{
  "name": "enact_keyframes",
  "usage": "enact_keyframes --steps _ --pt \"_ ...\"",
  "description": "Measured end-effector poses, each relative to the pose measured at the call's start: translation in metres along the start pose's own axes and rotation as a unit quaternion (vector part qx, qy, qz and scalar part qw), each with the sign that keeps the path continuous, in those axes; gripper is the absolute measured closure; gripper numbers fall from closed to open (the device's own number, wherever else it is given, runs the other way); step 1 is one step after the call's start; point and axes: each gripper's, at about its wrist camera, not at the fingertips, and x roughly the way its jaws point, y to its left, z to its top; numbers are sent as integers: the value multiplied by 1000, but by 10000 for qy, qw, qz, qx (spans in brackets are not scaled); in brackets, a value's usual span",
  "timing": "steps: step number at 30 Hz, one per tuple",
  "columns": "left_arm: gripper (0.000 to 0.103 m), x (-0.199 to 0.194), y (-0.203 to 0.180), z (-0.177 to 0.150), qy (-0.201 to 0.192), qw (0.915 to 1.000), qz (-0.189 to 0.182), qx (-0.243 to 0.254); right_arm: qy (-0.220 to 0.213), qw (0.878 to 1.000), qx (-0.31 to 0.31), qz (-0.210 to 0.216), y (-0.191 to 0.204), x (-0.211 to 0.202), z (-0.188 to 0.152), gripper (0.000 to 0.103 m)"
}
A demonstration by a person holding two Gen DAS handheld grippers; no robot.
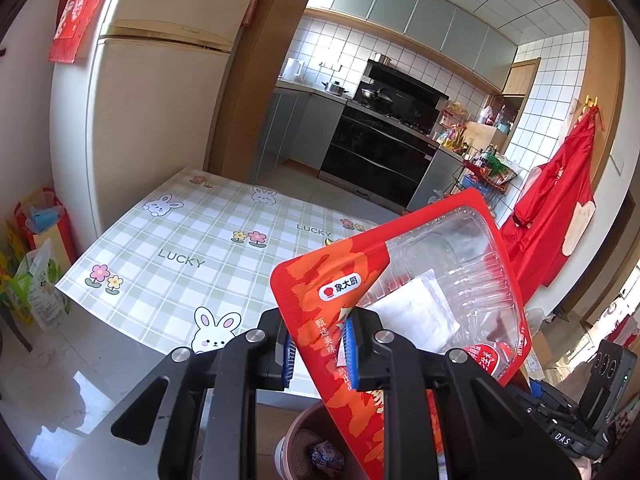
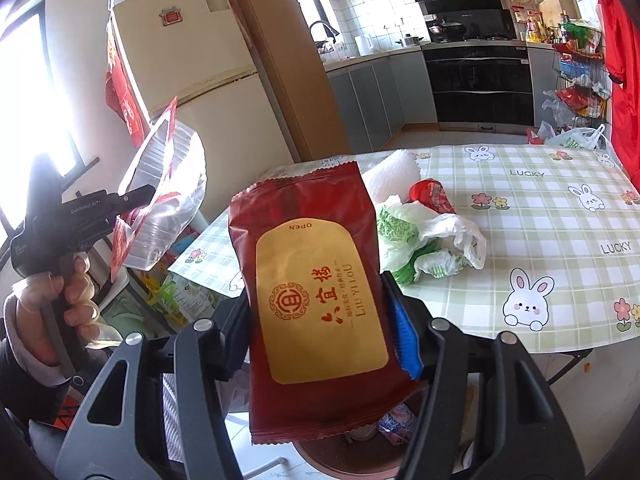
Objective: Collect trash
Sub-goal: 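Lower the red snack wrapper into the trash bin and open the right gripper, then lower the red-and-white plastic tray into the trash bin and open the left gripper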
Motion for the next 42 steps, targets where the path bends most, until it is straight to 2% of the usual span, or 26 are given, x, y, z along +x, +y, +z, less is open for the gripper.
enact_keyframes --steps 4,12,14,16,19,30,42 --pt "84 6 0 -3 50 10000 10 18 67 10000 59 4 -4 6 -3 34" --pt "84 17 -3 -7 130 9999 -38 63 202 9998 85 4 -9 11 -9 32" --pt "84 20 -6 -9 168 9998 -54 90 169 9998 69 -37 -10 8 -9 27" --pt "84 25 -8 -12 230 9996 -91 117 93 9998 48 -138 -11 3 -8 17" --pt "84 32 -15 -19 337 9990 -147 248 -203 9989 34 -416 -14 -10 -1 5" --pt "83 53 -51 -52 668 9929 -348 921 -974 9908 43 -936 -30 -58 28 6" --pt "82 79 -81 -80 1030 9829 -564 1417 -1009 9900 256 -953 -44 -61 23 6"
